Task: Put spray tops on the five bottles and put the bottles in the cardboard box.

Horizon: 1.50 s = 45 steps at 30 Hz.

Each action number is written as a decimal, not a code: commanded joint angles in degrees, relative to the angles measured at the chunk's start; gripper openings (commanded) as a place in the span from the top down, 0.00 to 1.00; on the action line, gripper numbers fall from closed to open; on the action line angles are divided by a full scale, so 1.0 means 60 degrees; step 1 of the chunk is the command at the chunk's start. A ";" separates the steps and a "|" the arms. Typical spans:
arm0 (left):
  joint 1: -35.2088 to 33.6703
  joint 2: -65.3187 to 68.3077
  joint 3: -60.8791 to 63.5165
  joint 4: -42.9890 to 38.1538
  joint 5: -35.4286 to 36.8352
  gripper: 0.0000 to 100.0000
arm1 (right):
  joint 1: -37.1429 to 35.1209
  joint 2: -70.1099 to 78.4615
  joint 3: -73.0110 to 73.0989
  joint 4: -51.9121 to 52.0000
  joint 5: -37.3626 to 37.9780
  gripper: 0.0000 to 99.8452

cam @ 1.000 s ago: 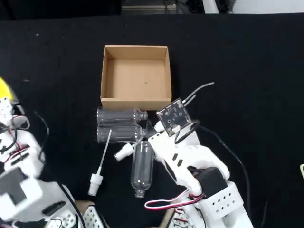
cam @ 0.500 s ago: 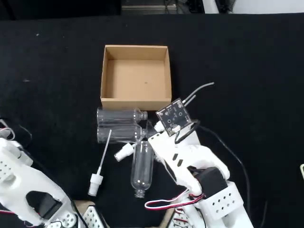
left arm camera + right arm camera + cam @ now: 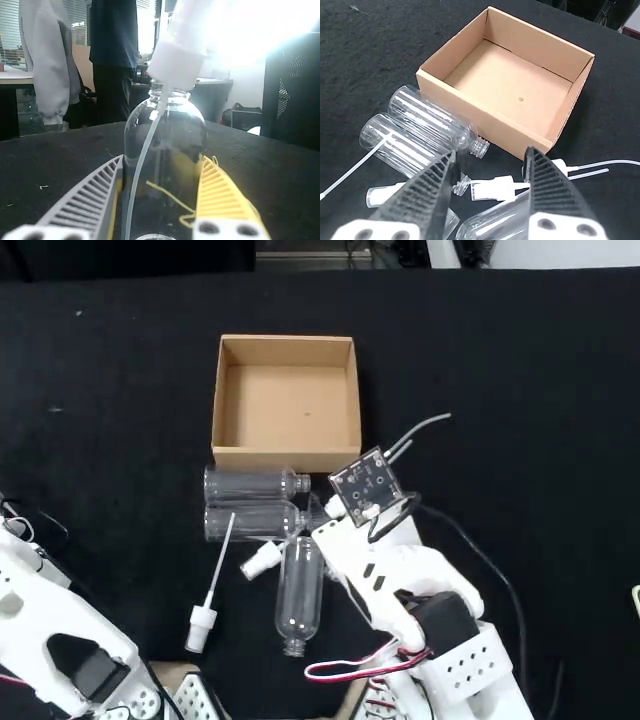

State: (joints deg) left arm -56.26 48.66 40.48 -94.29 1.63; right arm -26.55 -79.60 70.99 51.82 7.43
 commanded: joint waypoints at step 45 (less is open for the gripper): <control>-0.0447 -0.4176 0.2542 0.0381 -0.0073 0.69 | 0.0161 -0.0125 -0.0066 -0.0161 -0.0059 0.80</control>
State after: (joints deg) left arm -57.93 31.34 52.35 -92.35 1.45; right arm -26.55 -79.60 70.99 51.82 7.43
